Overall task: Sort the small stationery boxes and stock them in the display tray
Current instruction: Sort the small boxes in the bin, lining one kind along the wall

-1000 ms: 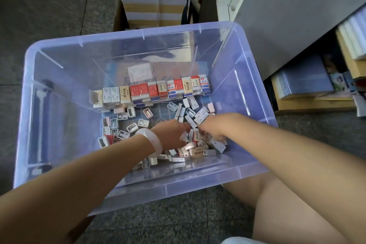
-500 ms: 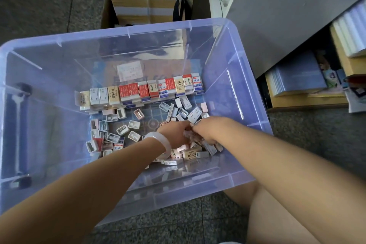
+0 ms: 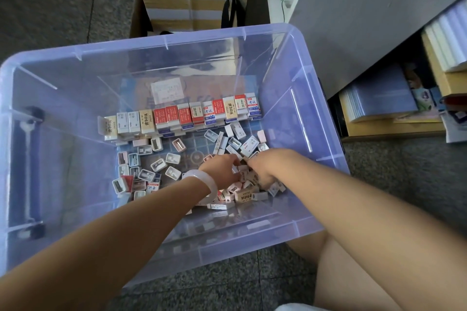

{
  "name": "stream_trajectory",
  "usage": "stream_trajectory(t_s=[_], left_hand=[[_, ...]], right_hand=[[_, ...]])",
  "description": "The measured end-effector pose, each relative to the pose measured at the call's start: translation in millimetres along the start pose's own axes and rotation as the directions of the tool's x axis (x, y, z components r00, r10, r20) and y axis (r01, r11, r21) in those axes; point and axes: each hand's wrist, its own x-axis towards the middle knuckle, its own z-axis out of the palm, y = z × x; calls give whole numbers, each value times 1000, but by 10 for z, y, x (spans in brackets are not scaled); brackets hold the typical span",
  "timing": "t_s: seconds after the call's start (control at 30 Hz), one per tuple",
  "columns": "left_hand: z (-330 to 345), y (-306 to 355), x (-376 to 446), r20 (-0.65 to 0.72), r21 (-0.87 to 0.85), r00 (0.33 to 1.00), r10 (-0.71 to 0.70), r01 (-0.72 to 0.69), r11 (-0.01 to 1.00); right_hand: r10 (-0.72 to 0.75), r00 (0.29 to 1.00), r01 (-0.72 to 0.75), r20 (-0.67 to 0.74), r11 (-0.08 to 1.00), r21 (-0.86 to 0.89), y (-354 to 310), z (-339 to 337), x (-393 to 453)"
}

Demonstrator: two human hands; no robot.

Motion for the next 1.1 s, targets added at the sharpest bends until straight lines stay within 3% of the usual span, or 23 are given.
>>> stream_trajectory(t_s=[0.17, 0.3, 0.43, 0.53, 0.73, 0.83, 0.97, 1.03, 1.1], left_hand=[[-44, -33, 65, 44, -48, 998, -43, 45, 998], [-73, -126, 66, 166, -126, 984, -64, 85, 988], [-48, -84, 25, 170, 56, 985, -5, -4, 998], [-18, -19, 17, 144, 69, 990, 6, -16, 997], [-131, -85, -94, -3, 41, 1000, 5, -5, 999], [-436, -138, -193, -142, 46, 990, 23, -16, 999], [-862, -261, -493, -308, -21, 951, -9, 3, 1000], [-1023, -345, -711, -408, -103, 912, -42, 0, 995], [-1114, -423, -943, -473, -216, 872, -125, 22, 976]], right_hand=[[-30, 999, 29, -19, 999, -40, 24, -1, -15], [-52, 998, 55, 37, 995, -79, 22, 11, -22], [-52, 999, 52, 6, 996, -66, 13, 35, 4], [-48, 999, 47, -24, 997, -58, -3, 40, -1], [-31, 955, 41, -297, 999, 28, 49, -64, -181], [21, 881, 108, -473, 963, 245, 145, -113, -291], [191, 782, 298, -593, 721, 626, 193, -197, -373], [259, 779, 414, -571, 473, 778, 134, -231, -393], [255, 821, 493, -511, 136, 859, 29, -282, -401]])
